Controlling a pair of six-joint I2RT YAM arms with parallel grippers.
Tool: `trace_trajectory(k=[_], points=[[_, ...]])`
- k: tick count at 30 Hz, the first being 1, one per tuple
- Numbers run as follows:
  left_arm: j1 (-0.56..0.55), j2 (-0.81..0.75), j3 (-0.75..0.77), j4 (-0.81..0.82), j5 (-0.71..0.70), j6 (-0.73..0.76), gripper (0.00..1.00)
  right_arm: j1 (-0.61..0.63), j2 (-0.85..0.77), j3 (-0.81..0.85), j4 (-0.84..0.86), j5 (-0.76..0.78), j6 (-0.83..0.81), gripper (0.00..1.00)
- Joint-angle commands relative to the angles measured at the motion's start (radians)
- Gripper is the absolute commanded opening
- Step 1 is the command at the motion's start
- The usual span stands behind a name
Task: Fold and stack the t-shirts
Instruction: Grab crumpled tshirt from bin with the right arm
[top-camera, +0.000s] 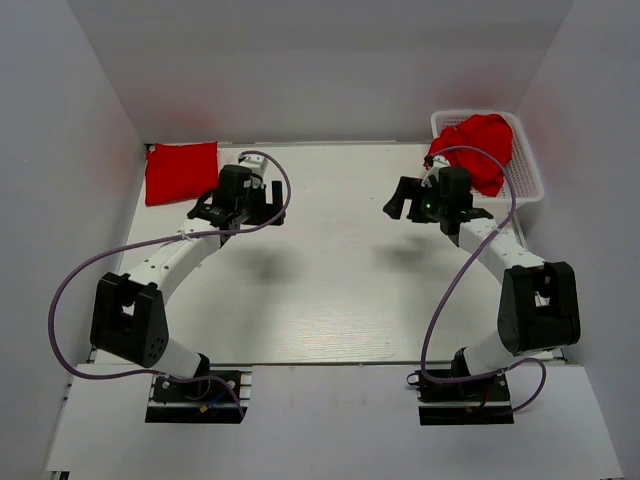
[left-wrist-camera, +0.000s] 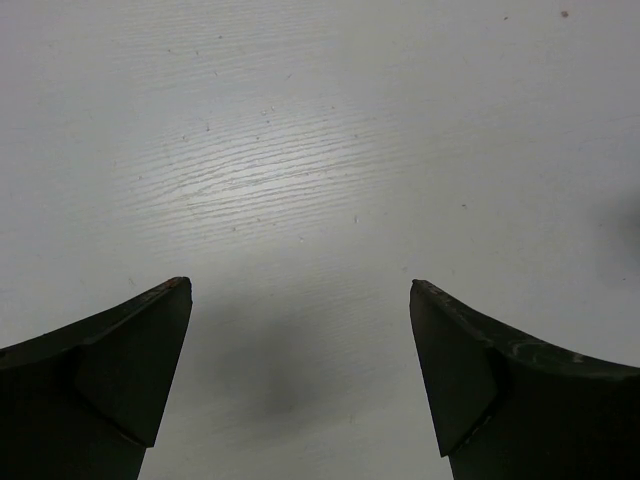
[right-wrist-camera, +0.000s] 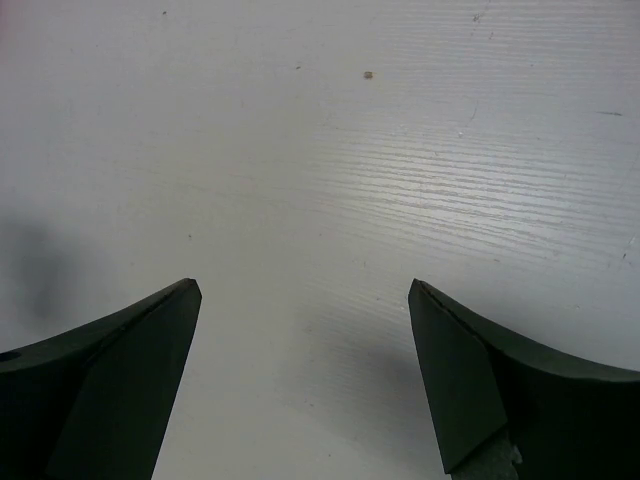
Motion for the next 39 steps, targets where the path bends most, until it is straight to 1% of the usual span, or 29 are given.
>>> trace_trajectory(k=[1, 5, 8, 9, 10, 11, 12, 13, 14, 15, 16, 17, 19, 20, 21, 22, 23, 25, 27, 28, 29, 30, 31, 33, 36, 39], points=[[-0.004, -0.059, -0.015, 0.006, -0.017, 0.005, 1.0, 0.003, -0.02, 0.01, 0.048, -0.019, -0.01, 0.9], [0.005, -0.05, -0.003, 0.017, -0.017, 0.005, 1.0, -0.003, -0.005, 0.045, 0.047, -0.013, -0.016, 0.9], [0.005, -0.05, -0.002, 0.017, -0.017, 0.005, 1.0, -0.009, 0.053, 0.161, 0.015, -0.011, -0.026, 0.9], [0.005, -0.05, 0.007, 0.017, -0.026, 0.005, 1.0, -0.011, 0.084, 0.185, 0.007, 0.004, -0.016, 0.9], [0.005, -0.05, 0.007, 0.006, -0.035, 0.005, 1.0, -0.021, 0.124, 0.214, -0.002, 0.074, -0.015, 0.9], [0.005, -0.05, 0.007, 0.006, -0.035, -0.004, 1.0, -0.028, 0.147, 0.316, -0.043, 0.108, 0.01, 0.9], [0.005, -0.05, 0.007, -0.005, -0.044, -0.004, 1.0, -0.035, 0.17, 0.352, -0.059, 0.137, 0.02, 0.9], [0.005, -0.05, 0.007, -0.014, -0.055, -0.004, 1.0, -0.066, 0.249, 0.478, -0.118, 0.235, 0.052, 0.9], [0.005, -0.05, 0.007, -0.014, -0.055, -0.004, 1.0, -0.077, 0.276, 0.479, -0.119, 0.242, 0.053, 0.9], [0.005, -0.05, 0.007, -0.014, -0.079, -0.004, 1.0, -0.106, 0.303, 0.561, -0.169, 0.297, 0.071, 0.9], [0.005, -0.05, 0.016, -0.014, -0.08, -0.004, 1.0, -0.118, 0.386, 0.64, -0.185, 0.322, 0.08, 0.9], [0.005, -0.05, 0.016, -0.014, -0.089, -0.004, 1.0, -0.145, 0.409, 0.678, -0.199, 0.326, 0.092, 0.9], [0.016, -0.05, 0.016, -0.014, -0.089, -0.024, 1.0, -0.175, 0.486, 0.827, -0.236, 0.36, 0.099, 0.9], [0.016, -0.04, 0.016, -0.004, -0.099, -0.024, 1.0, -0.173, 0.562, 0.866, -0.246, 0.371, 0.099, 0.9], [0.016, -0.04, 0.016, 0.006, -0.099, -0.024, 1.0, -0.228, 0.592, 0.971, -0.26, 0.378, 0.079, 0.9], [0.016, -0.03, 0.016, 0.006, -0.099, -0.024, 1.0, -0.236, 0.615, 1.007, -0.257, 0.38, 0.07, 0.9], [0.016, -0.03, 0.03, 0.018, -0.099, -0.024, 1.0, -0.25, 0.695, 1.047, -0.257, 0.377, 0.06, 0.9], [0.016, 0.008, 0.042, 0.027, -0.099, -0.014, 1.0, -0.268, 0.744, 1.166, -0.248, 0.362, 0.039, 0.9], [0.016, 0.032, 0.067, 0.036, -0.109, -0.014, 1.0, -0.279, 0.831, 1.234, -0.233, 0.352, 0.034, 0.9], [0.016, 0.061, 0.085, 0.036, -0.109, -0.003, 1.0, -0.293, 0.857, 1.263, -0.193, 0.337, 0.037, 0.9], [0.016, 0.078, 0.096, 0.036, -0.109, -0.003, 1.0, -0.298, 0.866, 1.265, -0.171, 0.333, 0.037, 0.89], [0.016, 0.095, 0.119, 0.027, -0.109, -0.003, 1.0, -0.302, 0.882, 1.262, -0.153, 0.316, 0.043, 0.85], [0.016, 0.124, 0.131, 0.018, -0.109, -0.003, 1.0, -0.313, 0.894, 1.26, -0.116, 0.314, 0.045, 0.85], [0.016, 0.152, 0.162, 0.009, -0.118, 0.008, 1.0, -0.319, 0.917, 1.26, -0.082, 0.285, 0.047, 0.81], [0.016, 0.2, 0.194, 0.0, -0.129, 0.017, 1.0, -0.328, 0.937, 1.26, -0.055, 0.265, 0.047, 0.79], [0.025, 0.214, 0.206, -0.01, -0.129, 0.028, 1.0, -0.328, 0.969, 1.266, -0.039, 0.257, 0.048, 0.71]])
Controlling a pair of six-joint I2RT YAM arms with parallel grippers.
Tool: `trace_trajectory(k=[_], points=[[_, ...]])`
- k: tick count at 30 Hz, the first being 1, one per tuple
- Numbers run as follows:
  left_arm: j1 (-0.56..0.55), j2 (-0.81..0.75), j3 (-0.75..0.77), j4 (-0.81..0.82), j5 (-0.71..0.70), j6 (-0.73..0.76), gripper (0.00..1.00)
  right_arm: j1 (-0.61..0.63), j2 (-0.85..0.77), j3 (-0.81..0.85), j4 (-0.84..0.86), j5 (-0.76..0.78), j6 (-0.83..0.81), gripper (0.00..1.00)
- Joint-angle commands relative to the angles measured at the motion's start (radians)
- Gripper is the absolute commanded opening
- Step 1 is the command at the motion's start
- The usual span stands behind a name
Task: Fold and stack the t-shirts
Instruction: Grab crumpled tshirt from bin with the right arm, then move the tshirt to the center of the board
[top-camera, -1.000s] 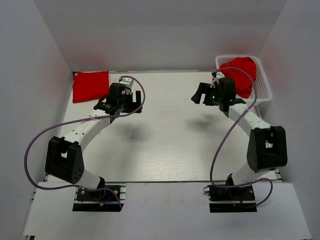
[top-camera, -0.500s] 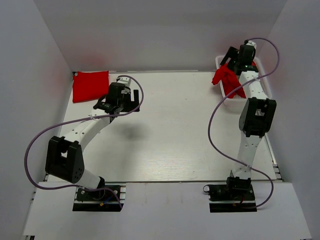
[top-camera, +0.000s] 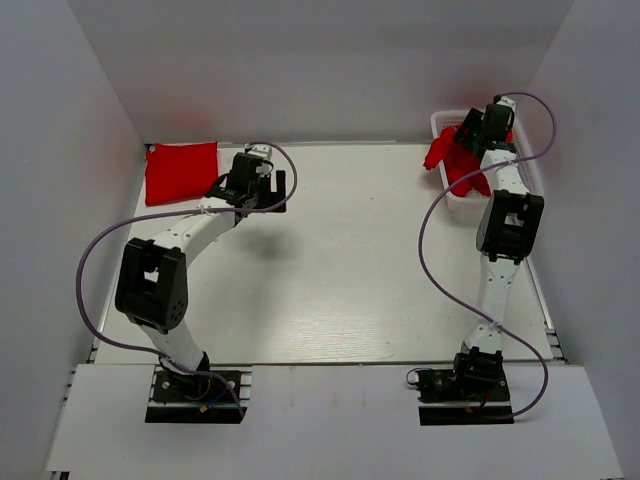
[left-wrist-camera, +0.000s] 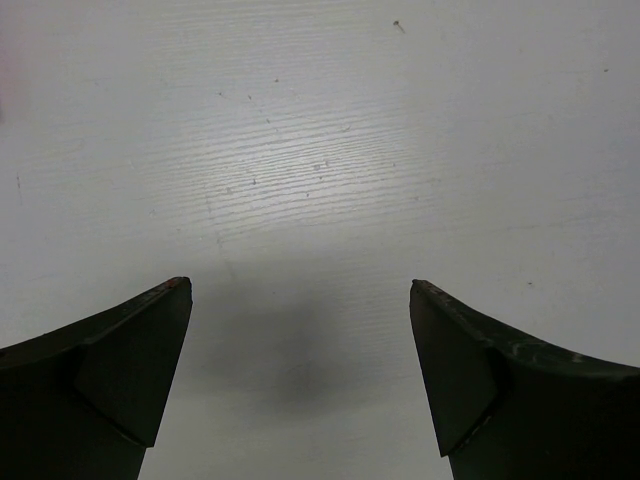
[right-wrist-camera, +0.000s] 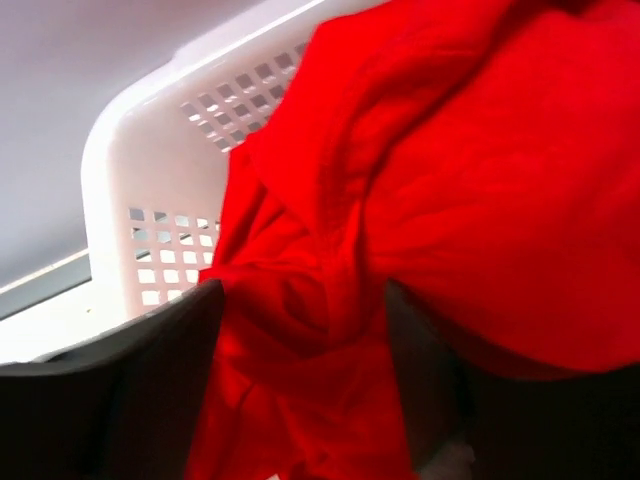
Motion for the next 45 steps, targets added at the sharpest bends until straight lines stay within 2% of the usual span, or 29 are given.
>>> trace_trajectory(k=[1, 3, 4, 7, 8, 13, 21, 27, 32, 38, 45], points=[[0.008, 0.001, 0.042, -0.016, -0.02, 0.022, 1.0, -0.002, 0.03, 0.056, 0.096, -0.062, 0.009, 0.63], [0.008, 0.001, 0.051, -0.016, -0.029, 0.022, 1.0, -0.005, 0.041, 0.055, 0.106, -0.076, 0.026, 0.47], [0.008, 0.001, 0.051, -0.016, -0.029, 0.022, 1.0, -0.005, 0.044, 0.056, 0.108, -0.079, 0.029, 0.31], [0.008, 0.001, 0.051, -0.016, -0.038, 0.031, 1.0, -0.004, 0.037, 0.052, 0.119, -0.091, 0.037, 0.05], [0.008, -0.01, 0.039, -0.016, -0.038, 0.031, 1.0, -0.005, 0.009, 0.047, 0.117, -0.084, 0.035, 0.0], [0.008, -0.041, 0.018, 0.023, -0.02, 0.031, 1.0, -0.002, -0.132, -0.034, 0.234, -0.062, -0.006, 0.0], [0.008, -0.1, -0.025, 0.084, 0.031, 0.031, 1.0, -0.005, -0.362, -0.065, 0.264, -0.062, -0.093, 0.0], [0.008, -0.166, -0.07, 0.125, 0.052, 0.031, 1.0, -0.005, -0.465, -0.044, 0.292, -0.065, -0.141, 0.0], [0.008, -0.219, -0.119, 0.144, 0.061, 0.031, 1.0, -0.002, -0.499, 0.097, 0.309, -0.162, -0.129, 0.0], [0.008, -0.294, -0.172, 0.155, 0.052, 0.031, 1.0, 0.012, -0.56, 0.141, 0.369, -0.324, -0.055, 0.0], [0.008, -0.369, -0.214, 0.164, 0.043, 0.031, 1.0, 0.045, -0.589, 0.234, 0.47, -0.426, 0.054, 0.0]])
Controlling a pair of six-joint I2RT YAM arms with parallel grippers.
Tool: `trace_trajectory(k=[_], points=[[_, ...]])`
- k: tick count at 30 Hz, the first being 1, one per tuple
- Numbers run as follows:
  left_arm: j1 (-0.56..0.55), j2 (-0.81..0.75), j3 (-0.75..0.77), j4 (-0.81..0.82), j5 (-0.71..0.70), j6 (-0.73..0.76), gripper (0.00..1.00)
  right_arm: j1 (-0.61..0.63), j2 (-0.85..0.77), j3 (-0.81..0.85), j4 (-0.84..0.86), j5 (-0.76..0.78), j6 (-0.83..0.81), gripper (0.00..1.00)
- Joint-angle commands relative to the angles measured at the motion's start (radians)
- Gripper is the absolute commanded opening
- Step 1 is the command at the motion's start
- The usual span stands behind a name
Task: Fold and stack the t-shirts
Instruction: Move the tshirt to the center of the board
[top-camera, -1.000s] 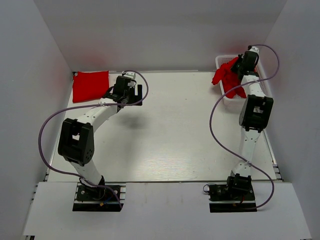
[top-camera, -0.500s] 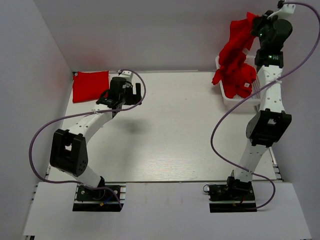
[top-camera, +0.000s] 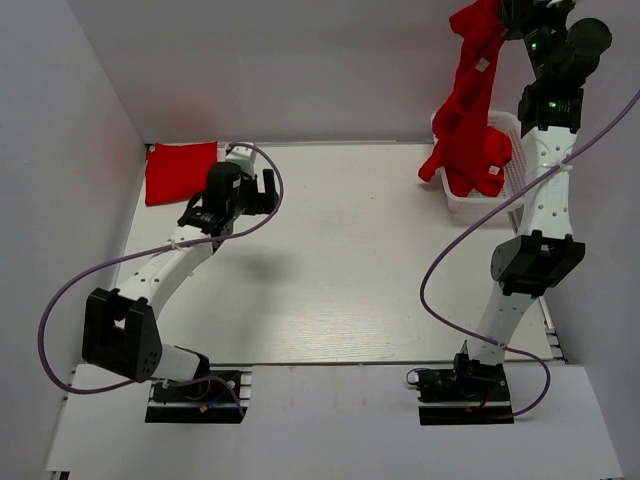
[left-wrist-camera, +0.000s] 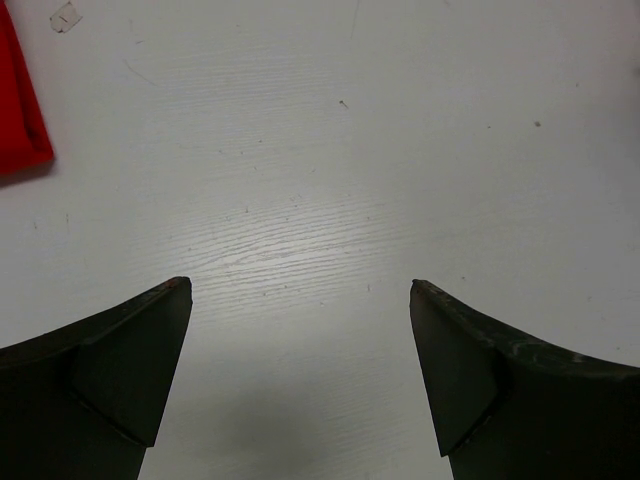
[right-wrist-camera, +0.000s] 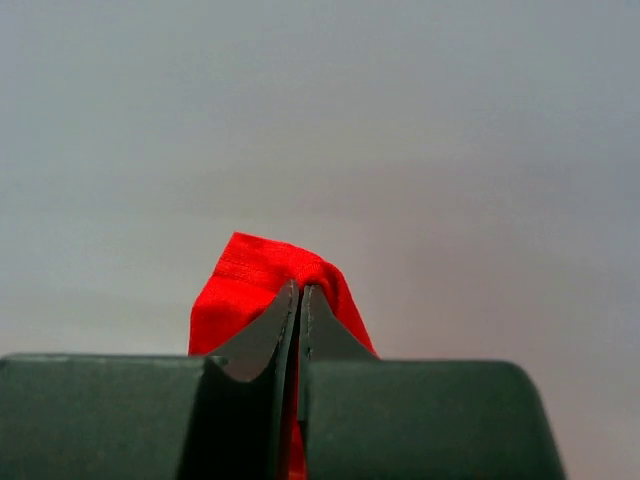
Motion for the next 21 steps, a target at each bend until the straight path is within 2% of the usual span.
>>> trace_trajectory(k=[1, 4, 8, 12, 21], points=[[0.005, -0.073, -0.015, 0.018, -0.002, 0.007, 1.0, 0.034, -0.095, 0.081, 0.212, -0.083, 0.081, 0.0], [0.005, -0.111, -0.034, 0.018, -0.002, 0.007, 1.0, 0.071, -0.119, 0.09, 0.263, -0.078, 0.119, 0.0], [0.005, -0.147, -0.068, 0.018, -0.002, -0.002, 1.0, 0.113, -0.135, 0.089, 0.286, -0.156, 0.156, 0.0], [0.005, -0.193, -0.09, 0.028, -0.002, -0.012, 1.0, 0.211, -0.12, 0.094, 0.31, -0.184, 0.19, 0.0], [0.005, -0.322, -0.154, -0.026, -0.06, -0.042, 1.0, 0.412, -0.09, 0.109, 0.347, -0.17, 0.142, 0.0]])
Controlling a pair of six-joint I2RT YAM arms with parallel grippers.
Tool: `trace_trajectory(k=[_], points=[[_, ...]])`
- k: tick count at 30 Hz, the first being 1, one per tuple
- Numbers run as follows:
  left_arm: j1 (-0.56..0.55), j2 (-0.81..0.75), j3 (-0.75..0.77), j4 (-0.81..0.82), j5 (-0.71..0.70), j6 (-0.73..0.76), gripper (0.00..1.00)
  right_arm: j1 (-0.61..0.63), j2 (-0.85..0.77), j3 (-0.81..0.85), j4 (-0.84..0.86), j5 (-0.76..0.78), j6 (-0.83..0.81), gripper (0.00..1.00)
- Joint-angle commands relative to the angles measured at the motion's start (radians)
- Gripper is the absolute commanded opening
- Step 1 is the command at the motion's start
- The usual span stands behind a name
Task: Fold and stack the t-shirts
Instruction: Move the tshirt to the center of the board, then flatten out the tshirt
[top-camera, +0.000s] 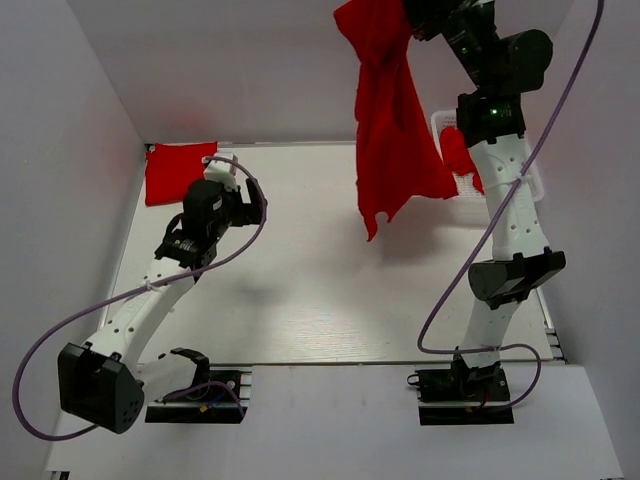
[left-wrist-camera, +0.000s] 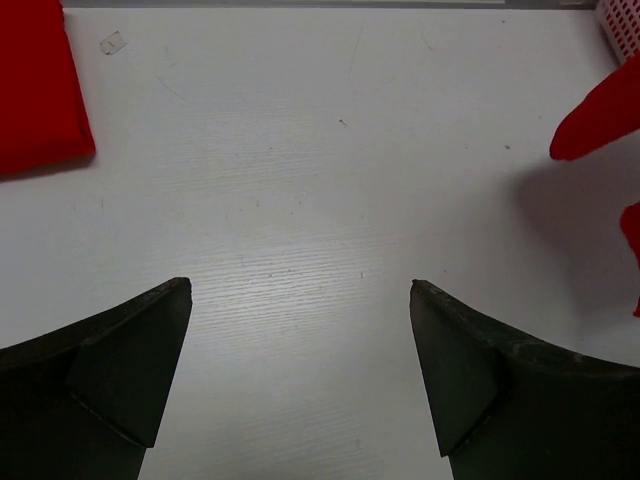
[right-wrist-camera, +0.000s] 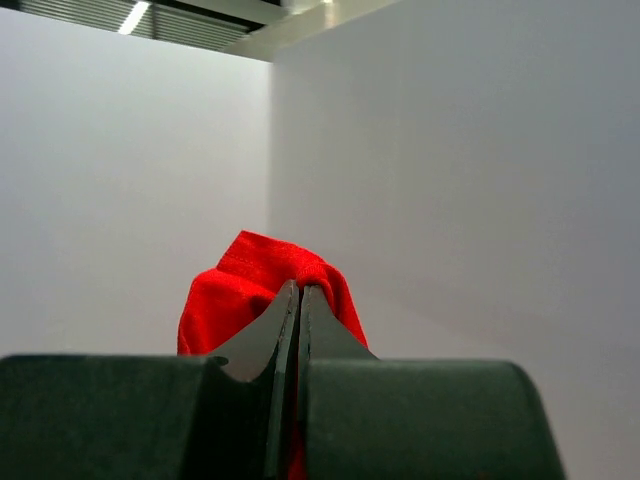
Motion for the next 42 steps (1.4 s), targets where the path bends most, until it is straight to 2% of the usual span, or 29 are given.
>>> trace_trajectory(k=[1, 5, 9, 11, 13, 14, 17, 20, 22, 23, 25, 26, 27, 29, 32, 33, 36, 42], points=[[0.005, -0.071, -0.022, -0.029, -0.032, -0.029, 1.0, 0.07, -0.004, 0.035, 0.098, 0.007, -0.051, 0.0], [0.005, -0.11, -0.033, -0.092, -0.145, -0.099, 1.0, 0.127, -0.01, -0.042, 0.082, 0.025, -0.104, 0.0], [0.005, -0.143, -0.033, -0.179, -0.225, -0.136, 1.0, 0.158, -0.021, -0.216, 0.09, 0.022, -0.164, 0.0], [0.005, -0.152, -0.033, -0.189, -0.25, -0.145, 1.0, 0.178, -0.042, -0.345, 0.081, 0.011, -0.245, 0.0], [-0.006, -0.162, -0.042, -0.212, -0.287, -0.164, 1.0, 0.192, -0.082, -0.591, 0.085, 0.016, -0.279, 0.0], [-0.006, -0.162, -0.042, -0.212, -0.287, -0.164, 1.0, 0.201, -0.114, -0.664, 0.102, -0.002, -0.29, 0.0], [-0.015, -0.162, -0.062, -0.224, -0.301, -0.19, 1.0, 0.224, -0.183, -1.078, 0.162, -0.033, -0.33, 0.0], [-0.015, -0.153, -0.062, -0.224, -0.273, -0.19, 1.0, 0.248, -0.194, -1.287, 0.214, -0.015, -0.304, 0.0], [-0.015, -0.143, -0.062, -0.224, -0.264, -0.19, 1.0, 0.253, -0.171, -1.315, 0.139, -0.016, -0.301, 0.0], [-0.015, -0.143, -0.062, -0.224, -0.25, -0.19, 1.0, 0.255, -0.166, -1.312, 0.071, -0.028, -0.31, 0.09], [-0.003, -0.123, -0.062, -0.224, -0.215, -0.19, 1.0, 0.258, -0.148, -1.297, -0.015, -0.034, -0.359, 0.41], [-0.003, -0.123, -0.062, -0.224, -0.215, -0.19, 1.0, 0.256, -0.152, -1.286, -0.065, -0.028, -0.371, 0.78], [-0.003, -0.111, -0.052, -0.224, -0.199, -0.19, 1.0, 0.258, -0.16, -1.284, -0.085, -0.018, -0.387, 0.9], [-0.003, -0.099, -0.039, -0.224, -0.17, -0.19, 1.0, 0.255, -0.198, -1.277, -0.134, -0.005, -0.407, 0.9], [-0.003, -0.077, -0.02, -0.224, -0.144, -0.19, 1.0, 0.249, -0.289, -1.26, -0.231, 0.097, -0.422, 0.9], [-0.003, -0.068, -0.019, -0.224, -0.127, -0.181, 1.0, 0.249, -0.341, -1.254, -0.257, 0.208, -0.419, 0.9], [-0.003, -0.056, -0.009, -0.206, -0.089, -0.17, 1.0, 0.245, -0.422, -1.274, -0.372, 0.373, -0.385, 0.9], [-0.003, -0.002, 0.011, -0.195, -0.026, -0.156, 1.0, 0.236, -0.53, -1.432, -0.395, 0.657, -0.286, 0.9]])
